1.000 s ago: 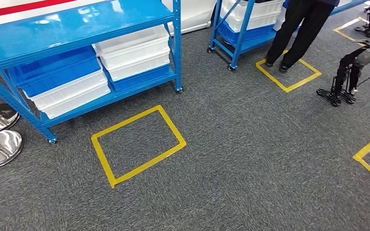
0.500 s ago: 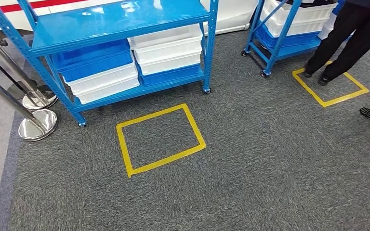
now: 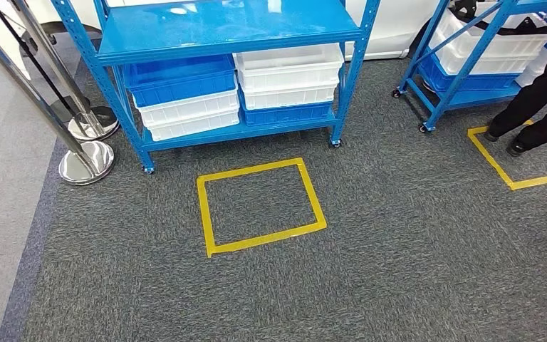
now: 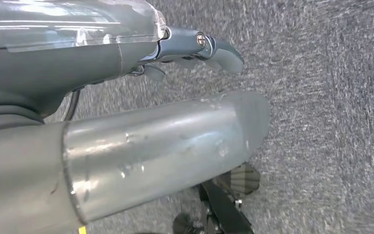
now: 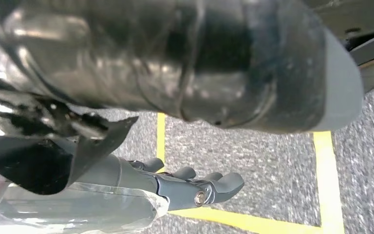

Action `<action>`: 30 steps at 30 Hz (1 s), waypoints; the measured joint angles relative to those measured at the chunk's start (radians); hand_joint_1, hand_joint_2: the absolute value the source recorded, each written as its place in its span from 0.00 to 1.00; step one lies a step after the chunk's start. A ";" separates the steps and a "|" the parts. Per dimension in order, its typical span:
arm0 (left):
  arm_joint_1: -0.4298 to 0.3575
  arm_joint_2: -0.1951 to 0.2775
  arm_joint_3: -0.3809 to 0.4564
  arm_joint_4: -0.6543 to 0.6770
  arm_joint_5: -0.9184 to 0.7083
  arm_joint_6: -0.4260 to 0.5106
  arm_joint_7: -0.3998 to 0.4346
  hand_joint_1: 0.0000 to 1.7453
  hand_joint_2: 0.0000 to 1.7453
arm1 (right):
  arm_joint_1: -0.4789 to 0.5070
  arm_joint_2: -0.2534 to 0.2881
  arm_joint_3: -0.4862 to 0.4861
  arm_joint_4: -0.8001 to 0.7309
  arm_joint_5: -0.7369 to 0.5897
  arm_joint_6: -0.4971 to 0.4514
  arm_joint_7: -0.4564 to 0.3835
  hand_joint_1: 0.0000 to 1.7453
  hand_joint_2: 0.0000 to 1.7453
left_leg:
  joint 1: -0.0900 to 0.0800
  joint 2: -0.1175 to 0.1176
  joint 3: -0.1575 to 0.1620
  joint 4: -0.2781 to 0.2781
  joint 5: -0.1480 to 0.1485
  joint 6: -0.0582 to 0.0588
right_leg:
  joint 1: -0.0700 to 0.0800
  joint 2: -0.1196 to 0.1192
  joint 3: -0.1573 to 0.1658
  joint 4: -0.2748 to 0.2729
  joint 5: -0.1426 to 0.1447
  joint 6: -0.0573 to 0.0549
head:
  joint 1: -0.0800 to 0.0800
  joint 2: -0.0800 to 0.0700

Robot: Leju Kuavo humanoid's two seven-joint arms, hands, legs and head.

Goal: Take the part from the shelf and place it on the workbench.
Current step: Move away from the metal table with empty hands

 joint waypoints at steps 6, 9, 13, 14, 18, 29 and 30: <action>-0.001 0.000 0.001 0.000 0.000 -0.006 -0.001 0.00 0.00 | 0.006 0.000 0.017 -0.006 -0.004 -0.001 0.002 0.00 0.00 | -0.005 -0.018 0.011 0.004 -0.024 -0.031 | 0.007 0.014 0.082 -0.213 0.093 -0.021 | 0.000 0.000; -0.001 0.002 0.001 0.000 -0.001 -0.008 -0.001 0.00 0.00 | 0.010 0.000 0.025 -0.012 -0.005 0.003 0.002 0.00 0.00 | 0.000 -0.005 -0.005 0.054 -0.054 -0.049 | 0.002 0.007 0.091 -0.225 0.095 -0.040 | 0.000 0.000; -0.001 0.004 0.001 0.000 -0.001 -0.008 -0.001 0.00 0.00 | 0.015 0.000 0.028 -0.016 -0.005 0.009 0.003 0.00 0.00 | 0.003 0.011 -0.140 0.296 -0.146 -0.063 | 0.004 -0.006 0.105 -0.227 0.083 -0.050 | 0.000 0.000; 0.001 0.005 0.001 0.000 -0.002 -0.008 -0.001 0.00 0.00 | 0.015 0.000 0.029 -0.017 -0.005 0.010 0.003 0.00 0.00 | 0.003 0.012 -0.152 0.303 -0.130 -0.064 | 0.004 -0.007 0.111 -0.227 0.077 -0.050 | 0.000 0.000; 0.003 0.005 0.001 0.000 -0.002 -0.008 -0.001 0.00 0.00 | 0.016 0.000 0.031 -0.018 -0.005 0.012 0.003 0.00 0.00 | -0.002 0.021 -0.068 0.079 0.013 -0.046 | 0.006 -0.009 0.144 -0.226 0.050 -0.038 | 0.000 0.000; 0.005 0.005 0.001 0.000 -0.002 -0.006 -0.001 0.00 0.00 | 0.021 0.000 0.033 -0.031 -0.005 0.026 0.006 0.00 0.00 | -0.004 0.012 0.010 0.000 -0.014 0.009 | 0.003 0.000 -0.014 0.057 -0.055 0.005 | 0.001 0.000; 0.007 0.005 0.001 0.000 -0.002 -0.006 -0.001 0.00 0.00 | 0.023 0.000 0.033 -0.032 -0.005 0.027 0.008 0.00 0.00 | -0.004 0.010 0.018 0.000 -0.021 0.006 | 0.003 0.000 -0.017 0.036 -0.023 0.005 | 0.001 0.000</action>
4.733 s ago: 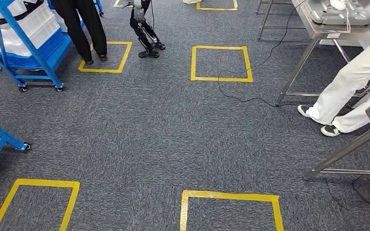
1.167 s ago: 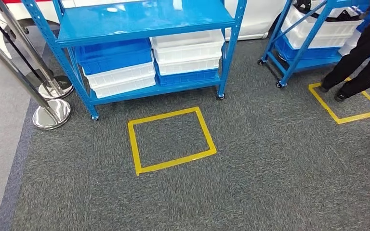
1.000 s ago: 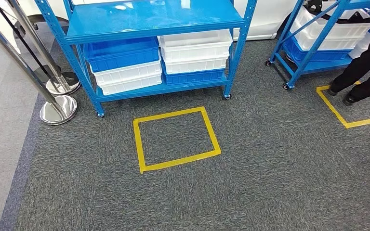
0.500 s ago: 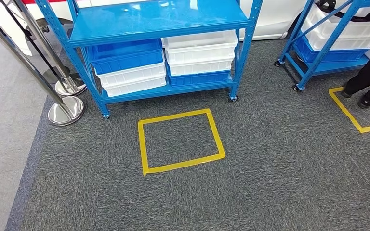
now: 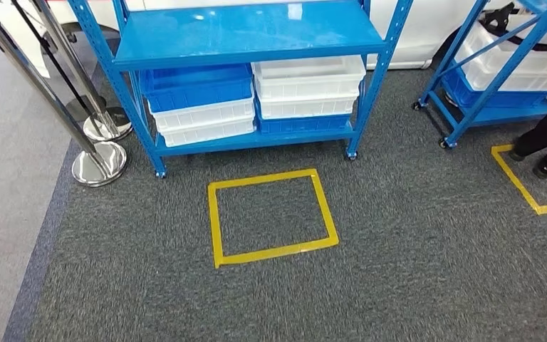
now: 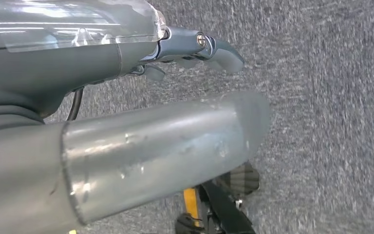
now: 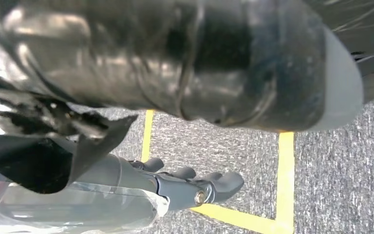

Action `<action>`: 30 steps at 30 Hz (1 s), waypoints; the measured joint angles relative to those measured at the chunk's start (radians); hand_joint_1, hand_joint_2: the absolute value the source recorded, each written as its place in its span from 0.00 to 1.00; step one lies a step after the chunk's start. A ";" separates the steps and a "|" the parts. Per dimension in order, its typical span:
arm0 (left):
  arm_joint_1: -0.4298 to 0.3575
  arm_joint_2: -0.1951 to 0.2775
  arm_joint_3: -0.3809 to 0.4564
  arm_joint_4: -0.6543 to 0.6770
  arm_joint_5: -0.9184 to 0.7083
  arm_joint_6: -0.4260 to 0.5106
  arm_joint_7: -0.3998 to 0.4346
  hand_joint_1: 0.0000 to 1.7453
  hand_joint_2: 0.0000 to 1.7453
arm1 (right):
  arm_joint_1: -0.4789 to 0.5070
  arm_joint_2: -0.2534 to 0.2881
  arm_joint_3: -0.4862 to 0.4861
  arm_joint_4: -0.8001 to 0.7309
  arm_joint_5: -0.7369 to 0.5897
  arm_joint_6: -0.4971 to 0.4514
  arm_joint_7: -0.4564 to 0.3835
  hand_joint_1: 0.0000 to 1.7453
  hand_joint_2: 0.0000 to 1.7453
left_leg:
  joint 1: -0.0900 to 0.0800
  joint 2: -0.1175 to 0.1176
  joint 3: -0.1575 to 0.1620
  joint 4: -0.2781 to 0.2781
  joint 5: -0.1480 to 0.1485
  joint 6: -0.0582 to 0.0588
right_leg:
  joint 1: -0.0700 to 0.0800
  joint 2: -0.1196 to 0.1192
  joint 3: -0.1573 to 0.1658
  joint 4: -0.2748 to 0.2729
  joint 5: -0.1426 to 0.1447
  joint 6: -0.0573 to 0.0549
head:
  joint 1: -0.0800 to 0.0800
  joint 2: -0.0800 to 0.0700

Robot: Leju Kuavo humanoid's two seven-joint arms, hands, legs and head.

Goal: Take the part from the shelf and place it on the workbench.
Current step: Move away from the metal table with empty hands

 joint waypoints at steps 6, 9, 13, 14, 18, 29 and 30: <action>-0.003 -0.002 0.000 0.000 -0.001 0.000 0.001 0.00 0.00 | 0.008 -0.001 -0.001 -0.007 0.003 0.006 0.009 0.00 0.00 | -0.004 -0.005 0.042 0.009 -0.036 -0.033 | 0.010 0.003 0.065 -0.232 0.113 -0.029 | 0.001 0.000; -0.005 -0.003 0.000 0.000 -0.002 0.001 0.000 0.00 0.00 | -0.002 0.000 -0.011 0.001 0.036 0.008 -0.006 0.00 0.00 | -0.002 -0.001 0.036 0.053 -0.052 -0.049 | 0.004 0.002 0.090 -0.241 0.118 -0.049 | 0.000 0.000; -0.007 -0.005 0.000 0.000 -0.004 0.001 -0.001 0.00 0.00 | -0.039 0.000 -0.056 0.037 0.104 0.013 -0.050 0.00 0.00 | 0.004 0.002 -0.105 0.270 -0.138 -0.064 | 0.003 0.000 0.116 -0.245 0.096 -0.060 | 0.000 0.000; -0.005 -0.005 0.000 0.000 -0.004 0.001 -0.001 0.00 0.00 | -0.045 0.000 -0.068 0.045 0.116 0.017 -0.057 0.00 0.00 | 0.005 0.003 -0.132 0.293 -0.144 -0.066 | 0.003 0.000 0.126 -0.245 0.087 -0.060 | 0.000 0.000; 0.004 -0.005 0.002 0.000 -0.005 0.001 0.000 0.00 0.00 | -0.061 0.000 -0.108 0.072 0.151 0.028 -0.070 0.00 0.00 | 0.002 0.007 -0.122 0.123 -0.004 -0.051 | 0.004 0.000 0.178 -0.245 0.045 -0.050 | 0.000 0.000; -0.001 -0.007 0.006 0.000 -0.013 0.002 0.001 0.00 0.00 | -0.096 0.001 -0.154 0.108 0.185 0.038 -0.084 0.00 0.00 | -0.001 0.002 -0.009 0.021 -0.008 0.002 | 0.000 0.003 0.023 0.020 -0.052 0.007 | 0.000 0.000; 0.001 -0.007 0.006 0.000 -0.013 0.002 0.001 0.00 0.00 | -0.096 0.001 -0.156 0.109 0.186 0.038 -0.084 0.00 0.00 | -0.002 0.000 0.004 0.021 -0.019 0.000 | 0.000 0.003 0.004 0.015 -0.051 0.005 | 0.000 0.000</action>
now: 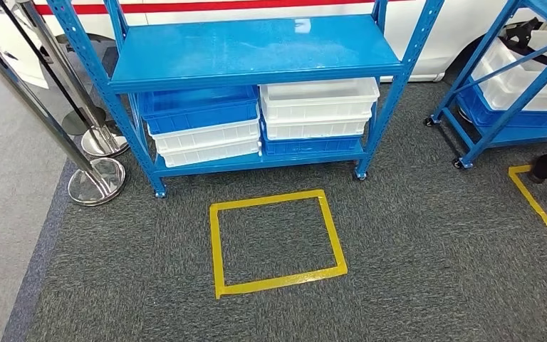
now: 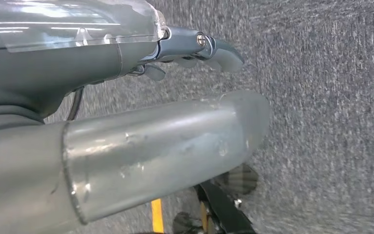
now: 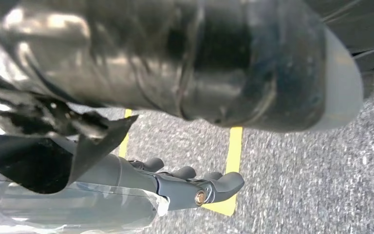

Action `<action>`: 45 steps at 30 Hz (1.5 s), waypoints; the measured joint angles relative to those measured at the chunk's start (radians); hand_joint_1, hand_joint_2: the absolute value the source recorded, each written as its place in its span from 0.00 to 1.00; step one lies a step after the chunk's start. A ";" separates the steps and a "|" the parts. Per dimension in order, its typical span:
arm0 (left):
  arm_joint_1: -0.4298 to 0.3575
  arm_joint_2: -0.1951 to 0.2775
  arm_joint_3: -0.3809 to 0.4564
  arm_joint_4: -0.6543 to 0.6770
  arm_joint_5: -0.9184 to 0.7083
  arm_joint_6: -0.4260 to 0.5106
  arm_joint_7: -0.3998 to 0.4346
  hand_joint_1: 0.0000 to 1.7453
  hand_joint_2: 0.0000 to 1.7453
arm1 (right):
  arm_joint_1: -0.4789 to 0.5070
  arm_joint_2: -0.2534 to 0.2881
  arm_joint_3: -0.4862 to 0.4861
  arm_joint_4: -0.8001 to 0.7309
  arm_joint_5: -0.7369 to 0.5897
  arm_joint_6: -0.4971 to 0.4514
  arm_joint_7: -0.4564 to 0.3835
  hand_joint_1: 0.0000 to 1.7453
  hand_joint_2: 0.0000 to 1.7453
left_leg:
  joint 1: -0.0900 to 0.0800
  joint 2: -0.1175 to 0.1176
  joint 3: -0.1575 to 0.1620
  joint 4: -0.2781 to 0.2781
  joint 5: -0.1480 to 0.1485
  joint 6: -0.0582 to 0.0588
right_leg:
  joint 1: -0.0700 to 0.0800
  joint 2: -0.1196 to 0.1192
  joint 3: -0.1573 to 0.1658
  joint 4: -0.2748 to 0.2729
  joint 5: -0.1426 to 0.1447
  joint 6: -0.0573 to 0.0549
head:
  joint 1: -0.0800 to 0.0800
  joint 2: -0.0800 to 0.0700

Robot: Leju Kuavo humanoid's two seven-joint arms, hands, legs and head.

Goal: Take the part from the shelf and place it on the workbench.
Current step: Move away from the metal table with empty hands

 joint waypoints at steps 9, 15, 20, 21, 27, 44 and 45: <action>-0.006 -0.001 0.002 0.000 -0.001 -0.001 0.002 0.00 0.00 | 0.004 0.000 -0.014 0.009 0.004 -0.003 -0.010 0.00 0.25 | -0.003 -0.003 0.077 0.030 -0.057 -0.044 | 0.006 0.003 0.043 -0.231 0.184 -0.050 | -0.001 0.000; -0.006 -0.001 0.002 0.000 -0.002 -0.001 0.003 0.00 0.00 | -0.001 0.001 -0.019 0.015 0.004 -0.008 -0.014 0.00 0.00 | 0.004 0.003 -0.126 0.272 -0.155 -0.066 | 0.003 0.012 0.129 -0.262 0.137 -0.064 | -0.001 0.000; 0.003 0.000 0.005 0.000 -0.002 -0.001 0.003 0.00 0.00 | -0.003 0.002 -0.020 0.022 0.009 -0.008 -0.014 0.00 0.00 | -0.004 0.003 -0.133 0.065 0.046 -0.037 | 0.007 0.019 0.202 -0.266 0.073 -0.050 | 0.000 0.000; 0.004 0.001 0.006 0.000 -0.002 -0.001 0.003 0.00 0.00 | -0.004 0.002 -0.021 0.023 0.009 -0.008 -0.014 0.00 0.00 | -0.007 0.003 -0.129 0.049 0.066 -0.030 | 0.008 0.021 0.214 -0.266 0.065 -0.043 | -0.001 0.000; -0.002 0.001 0.007 0.000 -0.004 0.000 0.003 0.00 0.00 | -0.018 0.002 -0.021 0.025 0.010 -0.007 -0.015 0.00 0.00 | -0.003 0.003 -0.047 0.000 0.038 0.006 | 0.005 0.011 0.139 -0.096 0.058 -0.012 | -0.001 0.000; -0.009 -0.001 0.010 0.000 -0.008 0.002 0.004 0.00 0.00 | -0.021 0.002 -0.047 0.040 0.029 -0.006 -0.019 0.00 0.00 | 0.004 0.004 -0.089 0.258 -0.126 -0.059 | 0.001 0.004 0.099 -0.266 0.163 -0.058 | 0.000 0.000; -0.007 -0.001 0.010 0.000 -0.008 0.002 0.004 0.00 0.00 | -0.021 0.002 -0.048 0.040 0.029 -0.006 -0.019 0.00 0.00 | 0.005 0.004 -0.120 0.277 -0.148 -0.061 | 0.002 0.005 0.113 -0.268 0.153 -0.058 | -0.001 0.000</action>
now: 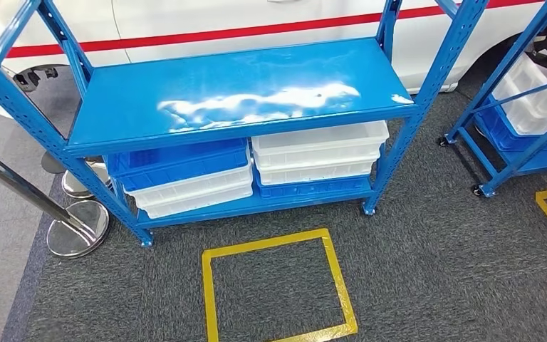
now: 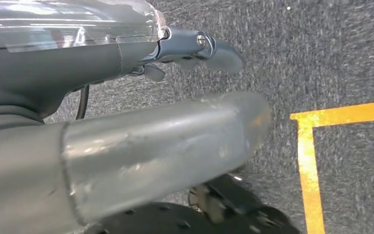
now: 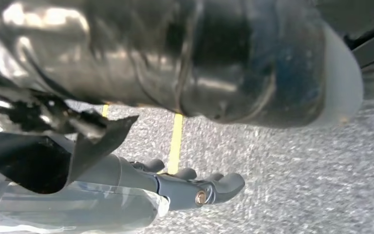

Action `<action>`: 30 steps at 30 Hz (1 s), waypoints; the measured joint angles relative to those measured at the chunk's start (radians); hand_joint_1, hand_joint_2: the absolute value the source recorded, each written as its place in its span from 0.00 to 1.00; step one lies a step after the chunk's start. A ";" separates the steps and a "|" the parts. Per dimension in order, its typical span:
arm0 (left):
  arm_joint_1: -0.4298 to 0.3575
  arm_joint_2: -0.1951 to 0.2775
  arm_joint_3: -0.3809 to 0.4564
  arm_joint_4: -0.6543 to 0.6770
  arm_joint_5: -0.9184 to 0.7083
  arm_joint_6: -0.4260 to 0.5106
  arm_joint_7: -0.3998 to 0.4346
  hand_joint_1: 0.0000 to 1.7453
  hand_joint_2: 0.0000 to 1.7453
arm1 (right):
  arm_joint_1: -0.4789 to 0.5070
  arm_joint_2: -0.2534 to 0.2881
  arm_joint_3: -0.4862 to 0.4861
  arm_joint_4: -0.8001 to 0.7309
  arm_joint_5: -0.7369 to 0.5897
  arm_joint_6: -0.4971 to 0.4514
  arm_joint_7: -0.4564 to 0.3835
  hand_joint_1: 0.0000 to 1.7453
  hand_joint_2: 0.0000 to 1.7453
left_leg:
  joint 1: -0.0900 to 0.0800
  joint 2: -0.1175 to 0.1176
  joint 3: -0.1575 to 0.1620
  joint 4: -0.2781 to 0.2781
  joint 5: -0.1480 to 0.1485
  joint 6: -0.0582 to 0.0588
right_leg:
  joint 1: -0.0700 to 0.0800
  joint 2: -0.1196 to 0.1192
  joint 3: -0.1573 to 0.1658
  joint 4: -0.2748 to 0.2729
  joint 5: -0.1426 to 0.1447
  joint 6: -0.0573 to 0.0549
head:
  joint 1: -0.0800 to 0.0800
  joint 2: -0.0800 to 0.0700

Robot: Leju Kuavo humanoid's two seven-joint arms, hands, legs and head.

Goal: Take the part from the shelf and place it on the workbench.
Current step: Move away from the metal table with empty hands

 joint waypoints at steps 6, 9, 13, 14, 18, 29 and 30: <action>0.008 0.001 0.002 0.000 0.000 0.000 0.001 0.00 0.00 | -0.002 0.001 -0.003 0.004 0.001 0.000 0.000 0.00 0.00 | -0.010 0.002 -0.006 -0.230 0.207 0.030 | 0.003 0.006 0.081 -0.005 -0.069 0.018 | 0.000 0.000; 0.008 0.000 0.003 0.000 0.000 0.001 0.001 0.00 0.00 | -0.006 0.001 -0.003 0.006 0.002 0.000 0.000 0.00 0.00 | -0.011 0.000 0.021 -0.253 0.208 0.050 | 0.004 0.007 0.099 0.005 -0.070 0.039 | 0.000 0.000; 0.004 0.000 0.005 0.000 0.000 0.001 0.001 0.00 0.00 | -0.011 0.000 -0.003 0.007 0.004 0.000 -0.001 0.00 0.00 | -0.005 0.000 0.078 -0.282 0.186 0.072 | 0.003 0.002 -0.004 0.190 -0.111 0.054 | 0.000 0.000; 0.003 0.000 0.005 0.000 0.000 0.001 0.000 0.00 0.00 | -0.013 0.000 -0.003 0.007 0.006 0.000 -0.002 0.00 0.00 | -0.005 -0.001 0.087 -0.283 0.177 0.072 | 0.001 0.001 -0.045 0.237 -0.140 0.058 | 0.000 0.000; 0.006 -0.001 0.006 0.000 0.000 0.001 0.000 0.00 0.00 | -0.009 0.000 -0.007 0.008 0.008 0.000 -0.002 0.00 0.00 | -0.005 -0.004 0.145 -0.283 0.130 0.065 | -0.001 0.000 -0.106 0.188 -0.100 0.057 | 0.001 0.000; -0.003 -0.002 0.007 0.000 0.000 0.001 -0.001 0.00 0.00 | -0.008 -0.001 -0.016 0.010 0.011 0.000 -0.008 0.00 0.00 | -0.003 0.000 0.052 -0.052 0.041 0.011 | 0.001 -0.001 -0.028 0.010 0.016 0.004 | -0.001 0.000; -0.003 -0.002 0.007 0.000 0.000 0.002 -0.002 0.00 0.00 | -0.009 -0.001 -0.017 0.011 0.013 0.000 -0.009 0.00 0.00 | -0.003 0.000 0.015 -0.015 0.015 0.009 | 0.001 0.000 -0.016 0.009 0.008 0.004 | 0.000 0.000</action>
